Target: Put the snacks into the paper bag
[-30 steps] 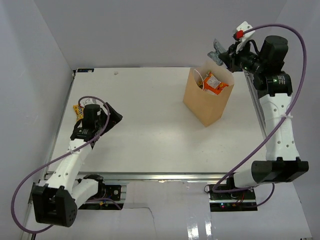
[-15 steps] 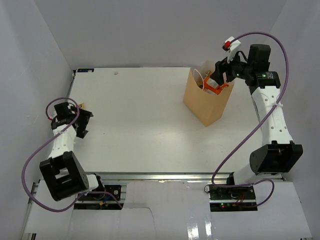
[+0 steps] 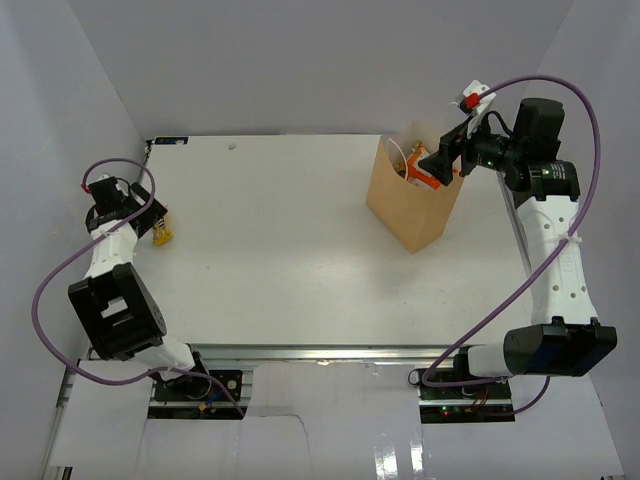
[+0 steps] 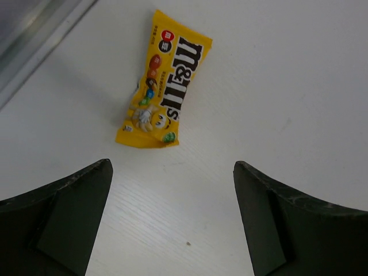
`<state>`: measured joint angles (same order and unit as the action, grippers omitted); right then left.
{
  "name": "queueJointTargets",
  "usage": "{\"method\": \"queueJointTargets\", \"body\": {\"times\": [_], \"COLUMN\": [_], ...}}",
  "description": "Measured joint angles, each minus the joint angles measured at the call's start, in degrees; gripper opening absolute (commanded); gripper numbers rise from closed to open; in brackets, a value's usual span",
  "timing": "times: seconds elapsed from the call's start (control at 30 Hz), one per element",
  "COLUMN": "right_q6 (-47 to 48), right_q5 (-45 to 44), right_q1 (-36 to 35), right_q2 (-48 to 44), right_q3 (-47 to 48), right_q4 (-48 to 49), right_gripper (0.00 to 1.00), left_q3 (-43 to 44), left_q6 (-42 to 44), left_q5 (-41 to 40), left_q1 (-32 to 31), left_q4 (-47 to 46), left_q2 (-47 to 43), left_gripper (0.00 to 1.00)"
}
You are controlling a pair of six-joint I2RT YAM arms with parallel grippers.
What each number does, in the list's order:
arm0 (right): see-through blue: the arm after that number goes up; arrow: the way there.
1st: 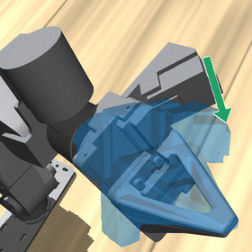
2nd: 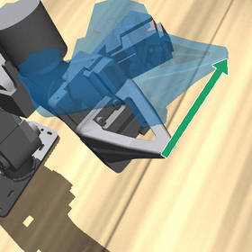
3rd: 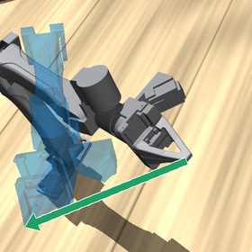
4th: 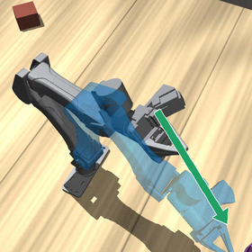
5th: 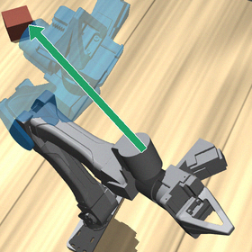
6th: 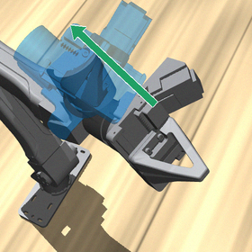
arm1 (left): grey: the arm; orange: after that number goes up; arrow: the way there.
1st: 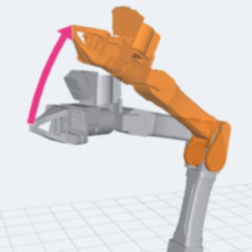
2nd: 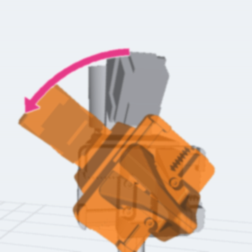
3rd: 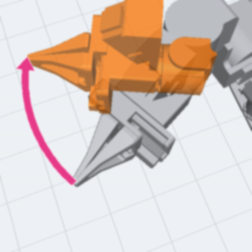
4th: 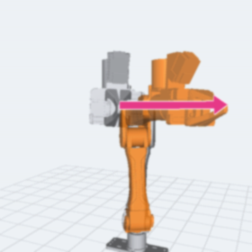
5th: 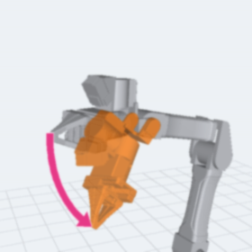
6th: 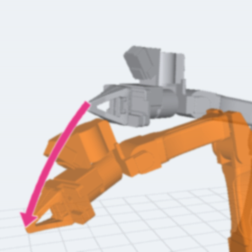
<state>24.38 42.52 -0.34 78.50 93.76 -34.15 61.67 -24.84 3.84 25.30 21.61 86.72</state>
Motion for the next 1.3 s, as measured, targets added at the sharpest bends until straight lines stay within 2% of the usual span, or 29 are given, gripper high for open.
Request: {"method": "queueJointTargets", "body": {"times": [0.2,0.5,0.6,0.77,0.97,1.07,1.17,1.3], "right_q6": [-1.16,-3.04,-3.43,-4.28,-5.29,-6.08,-6.47,-6.84], "right_q5": [2.97,6.43,7.26,9.84,14.75,16.61,17.05,15.41], "right_q1": [1.7,1.81,1.81,1.81,1.81,1.51,0.11,-6.86], "right_q2": [0.87,1.31,1.31,1.16,0.07,-0.42,-0.57,-0.52], "right_q3": [-1.77,-1.77,-1.77,-1.77,-1.77,-1.77,-1.77,-1.6], "right_q4": [0.04,0.48,0.76,0.96,1.42,1.75,1.7,1.25], "right_gripper": [0.83,0.83,0.83,0.83,0.8,0.78,0.77,0.74], "left_q3": [4.33,10.58,11.52,11.58,11.02,8.68,5.14,-0.07], "left_q6": [11.1,17.11,17.75,18.23,17.68,16.63,15.06,11.76], "left_q5": [-1.88,-1.6,-1.07,0.72,2.97,6.19,10.86,20.04], "left_q1": [-0.04,-1.64,-2.43,-2.97,-2.86,-2.95,-3.61,-7.54], "left_q4": [-2.84,-3.56,-3.87,-3.96,-5.31,-6.91,-7.74,-10.97], "left_q2": [8.72,20.48,22.25,24.09,23.96,22.12,18.56,11.67], "left_gripper": [0.86,0.76,0.68,0.5,0.31,0.26,0.24,0.24]}}
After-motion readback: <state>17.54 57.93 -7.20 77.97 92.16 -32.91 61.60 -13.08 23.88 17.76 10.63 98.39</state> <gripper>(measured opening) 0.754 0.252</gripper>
